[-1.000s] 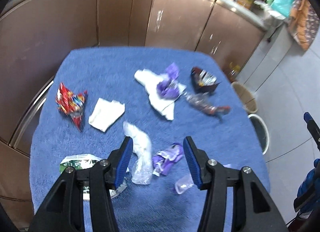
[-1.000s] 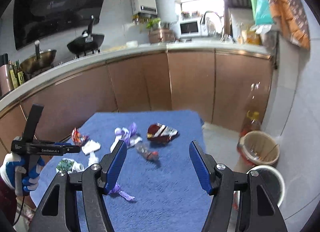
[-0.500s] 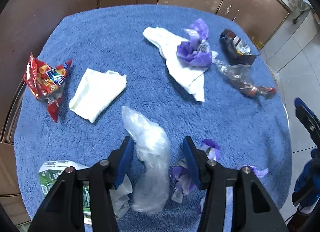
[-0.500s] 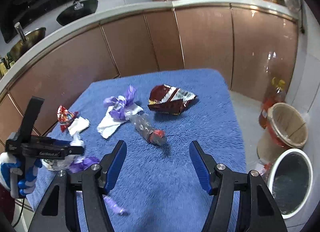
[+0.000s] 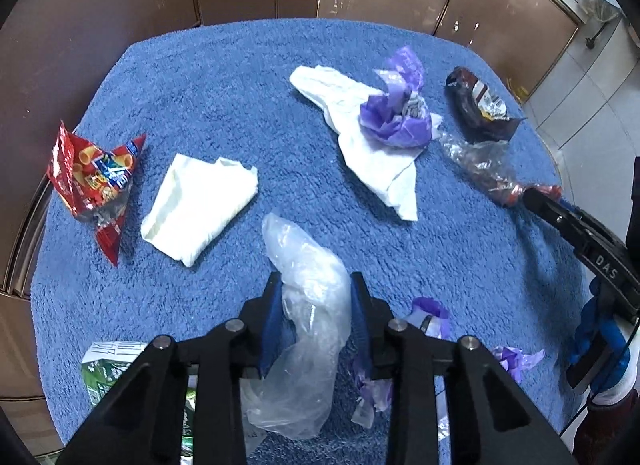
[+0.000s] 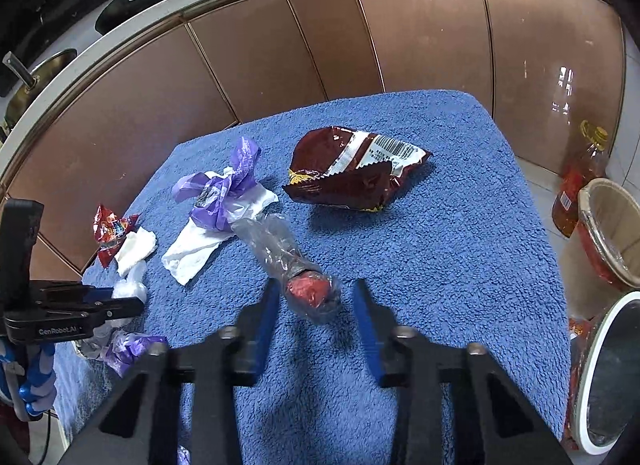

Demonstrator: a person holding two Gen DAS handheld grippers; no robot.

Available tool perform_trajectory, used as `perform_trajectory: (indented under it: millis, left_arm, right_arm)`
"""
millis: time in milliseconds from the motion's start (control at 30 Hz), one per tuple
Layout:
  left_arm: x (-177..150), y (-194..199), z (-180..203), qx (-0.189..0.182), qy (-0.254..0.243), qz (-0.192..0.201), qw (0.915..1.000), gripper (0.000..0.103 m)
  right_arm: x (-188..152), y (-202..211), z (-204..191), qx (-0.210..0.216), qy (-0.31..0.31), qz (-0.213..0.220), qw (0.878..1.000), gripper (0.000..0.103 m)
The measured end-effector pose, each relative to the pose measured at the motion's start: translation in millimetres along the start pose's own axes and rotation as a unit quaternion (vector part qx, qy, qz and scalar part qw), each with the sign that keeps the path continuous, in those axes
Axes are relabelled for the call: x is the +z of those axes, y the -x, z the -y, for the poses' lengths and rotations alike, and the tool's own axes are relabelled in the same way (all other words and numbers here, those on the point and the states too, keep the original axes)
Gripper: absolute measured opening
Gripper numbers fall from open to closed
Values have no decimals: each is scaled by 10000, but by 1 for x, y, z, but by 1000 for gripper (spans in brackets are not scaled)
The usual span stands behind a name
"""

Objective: Collect trash
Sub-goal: 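Grasp the clear plastic wrap with the left tool while the right tool grasps the red-capped bottle, then carry both items to the white bin and open both tools to drop them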

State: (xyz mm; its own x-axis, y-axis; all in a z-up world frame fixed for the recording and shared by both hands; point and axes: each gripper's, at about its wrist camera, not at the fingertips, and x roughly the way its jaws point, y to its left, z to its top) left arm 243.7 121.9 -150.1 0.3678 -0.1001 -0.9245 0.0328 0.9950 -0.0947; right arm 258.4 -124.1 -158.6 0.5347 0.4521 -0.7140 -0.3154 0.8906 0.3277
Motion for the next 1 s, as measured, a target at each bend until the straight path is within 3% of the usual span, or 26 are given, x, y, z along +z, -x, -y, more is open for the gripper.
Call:
perform_trajectory:
  millis: [67,267,1000]
  left_arm:
    - [2,2,2,-25,18,59,10000,30]
    - [-2,20,2,-93,33,297,9995,30]
    - [-46,141,26,-478,-77,1492,9876,30]
  right_arm:
    - [0,2,0,27,7,21,10000,15]
    - [-1,26,-9,108,88,195,9997,13]
    - [-37,191,-55,-127,319,1444,9889,13]
